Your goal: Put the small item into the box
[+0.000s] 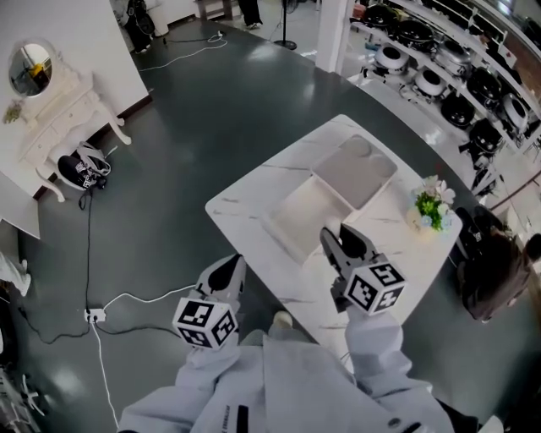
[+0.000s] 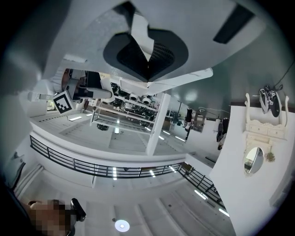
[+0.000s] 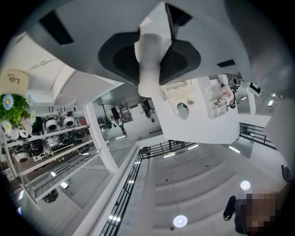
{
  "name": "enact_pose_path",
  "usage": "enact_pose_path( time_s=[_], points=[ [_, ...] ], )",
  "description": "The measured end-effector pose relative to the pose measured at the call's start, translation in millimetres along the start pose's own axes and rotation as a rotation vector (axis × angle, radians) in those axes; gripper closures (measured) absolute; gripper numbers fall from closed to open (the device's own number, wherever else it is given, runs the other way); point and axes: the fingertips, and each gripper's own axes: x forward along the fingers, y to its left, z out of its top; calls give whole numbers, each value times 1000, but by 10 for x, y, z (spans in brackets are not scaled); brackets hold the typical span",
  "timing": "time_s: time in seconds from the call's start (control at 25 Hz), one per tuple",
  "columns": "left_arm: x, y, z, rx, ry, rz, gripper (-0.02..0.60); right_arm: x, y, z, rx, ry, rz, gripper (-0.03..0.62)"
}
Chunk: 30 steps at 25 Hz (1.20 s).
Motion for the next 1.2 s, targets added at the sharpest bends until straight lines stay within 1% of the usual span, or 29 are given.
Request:
enact_pose_path(
  time_s=[0.2, 0.36, 0.48, 0.64, 0.88, 1.2],
  points=[
    [214, 69, -22, 0, 32, -9, 583, 220, -62, -2, 7, 1, 8, 476],
    [383, 89, -78, -7, 64, -28, 583, 384, -144, -20, 11, 17, -18, 476],
    [527, 100, -120, -7, 87, -49, 583, 551, -215, -42, -7, 43, -34, 476],
    [693, 147, -163, -11, 120, -72, 583, 759, -311, -137, -40, 108, -59, 476],
    [903, 262, -253, -31, 151, -86, 583, 992, -429, -292, -102, 196, -72, 476],
    [1056, 392, -380, -57, 181, -82, 583, 1228, -449, -589, -255, 372, -68, 476]
  ],
)
